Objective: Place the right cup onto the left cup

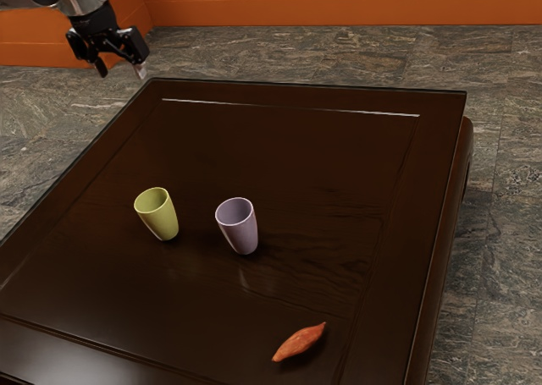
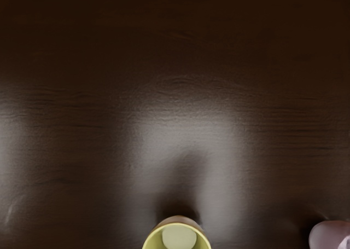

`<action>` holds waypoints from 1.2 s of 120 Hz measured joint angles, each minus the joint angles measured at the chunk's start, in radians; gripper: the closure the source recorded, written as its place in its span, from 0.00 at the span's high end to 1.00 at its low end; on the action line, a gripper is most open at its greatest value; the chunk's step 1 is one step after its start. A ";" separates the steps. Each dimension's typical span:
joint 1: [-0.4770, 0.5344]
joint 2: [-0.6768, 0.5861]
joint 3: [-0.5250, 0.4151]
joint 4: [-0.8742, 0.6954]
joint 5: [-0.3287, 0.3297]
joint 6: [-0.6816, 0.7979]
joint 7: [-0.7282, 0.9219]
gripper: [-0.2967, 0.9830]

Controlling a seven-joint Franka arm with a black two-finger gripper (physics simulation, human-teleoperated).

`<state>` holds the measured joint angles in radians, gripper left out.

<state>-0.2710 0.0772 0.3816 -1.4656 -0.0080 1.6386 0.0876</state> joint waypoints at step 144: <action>-0.129 -0.030 -0.245 -0.647 -0.065 0.563 -0.705 0.75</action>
<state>-0.4003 0.0474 0.1371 -2.1126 -0.0726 2.2016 -0.6175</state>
